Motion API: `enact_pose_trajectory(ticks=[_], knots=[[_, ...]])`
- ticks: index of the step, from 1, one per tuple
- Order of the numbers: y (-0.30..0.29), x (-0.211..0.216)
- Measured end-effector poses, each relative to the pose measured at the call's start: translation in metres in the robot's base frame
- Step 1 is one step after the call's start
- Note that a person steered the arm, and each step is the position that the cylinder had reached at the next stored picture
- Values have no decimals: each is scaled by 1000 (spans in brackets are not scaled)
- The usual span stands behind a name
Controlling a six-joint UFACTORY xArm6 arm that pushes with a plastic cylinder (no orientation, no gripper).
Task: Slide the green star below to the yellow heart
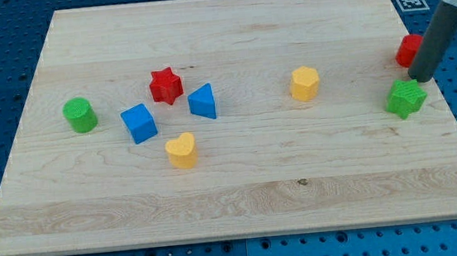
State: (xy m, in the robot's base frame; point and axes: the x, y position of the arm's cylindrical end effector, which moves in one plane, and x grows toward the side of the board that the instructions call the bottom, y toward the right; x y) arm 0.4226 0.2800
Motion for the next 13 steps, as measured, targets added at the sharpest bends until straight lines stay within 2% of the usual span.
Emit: enact_pose_trajectory(ticks=[2, 3, 6, 7, 8, 10, 13], knots=[[-5, 30], [-28, 30], [-145, 34], [-136, 32], [-101, 30], [-115, 58], [-67, 51]])
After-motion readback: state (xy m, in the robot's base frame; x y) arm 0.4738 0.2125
